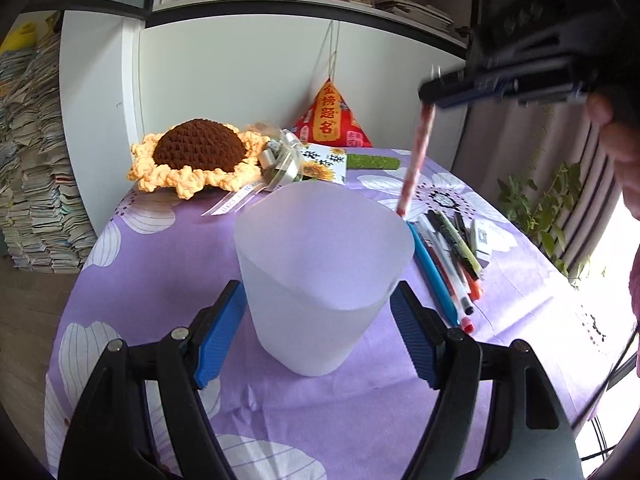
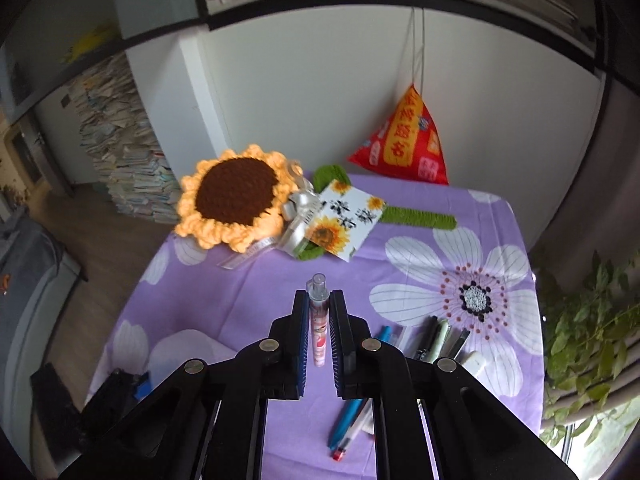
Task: Organize stationery
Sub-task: 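Carry the pink pen with the right tool and drop it into the cup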
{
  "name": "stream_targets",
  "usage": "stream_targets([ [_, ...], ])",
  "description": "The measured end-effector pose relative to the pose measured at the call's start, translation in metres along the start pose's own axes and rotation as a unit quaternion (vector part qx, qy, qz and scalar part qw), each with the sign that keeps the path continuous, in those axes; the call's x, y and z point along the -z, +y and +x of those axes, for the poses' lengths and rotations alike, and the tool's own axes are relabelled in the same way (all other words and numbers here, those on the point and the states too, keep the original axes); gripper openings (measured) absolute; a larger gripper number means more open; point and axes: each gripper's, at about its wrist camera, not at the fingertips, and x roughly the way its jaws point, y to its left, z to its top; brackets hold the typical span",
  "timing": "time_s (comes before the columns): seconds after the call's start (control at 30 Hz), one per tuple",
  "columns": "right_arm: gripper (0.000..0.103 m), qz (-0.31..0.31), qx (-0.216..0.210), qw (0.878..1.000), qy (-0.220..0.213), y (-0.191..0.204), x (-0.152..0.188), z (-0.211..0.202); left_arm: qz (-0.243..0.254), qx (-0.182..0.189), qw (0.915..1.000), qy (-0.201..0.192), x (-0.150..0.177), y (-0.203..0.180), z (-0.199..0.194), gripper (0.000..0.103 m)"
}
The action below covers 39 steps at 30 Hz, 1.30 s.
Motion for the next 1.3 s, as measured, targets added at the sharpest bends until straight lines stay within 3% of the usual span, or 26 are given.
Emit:
stream_targets([
  [0.27, 0.011, -0.044, -0.04, 0.994, -0.089, 0.03, -0.007, -0.064, -0.014, 0.006, 0.9998, 0.015, -0.001, 0.005, 0.006, 0.07],
  [0.4, 0.011, -0.067, -0.071, 0.989, -0.108, 0.045, -0.004, -0.076, -0.015, 0.009, 0.9997, 0.015, 0.0, 0.004, 0.005, 0.07],
  [0.6, 0.011, -0.079, -0.114, 0.988, -0.071, 0.054, 0.003, -0.059, -0.022, 0.017, 0.9995, 0.018, 0.0, 0.007, 0.007, 0.07],
  [0.93, 0.011, -0.069, -0.125, 0.99, 0.016, 0.056, 0.023, -0.006, -0.021, 0.017, 0.9995, 0.018, 0.0, 0.006, 0.007, 0.07],
  [1.3, 0.011, -0.069, -0.115, 0.99, 0.03, 0.053, 0.032, 0.011, -0.016, 0.01, 0.9996, 0.023, 0.0, 0.005, 0.009, 0.07],
])
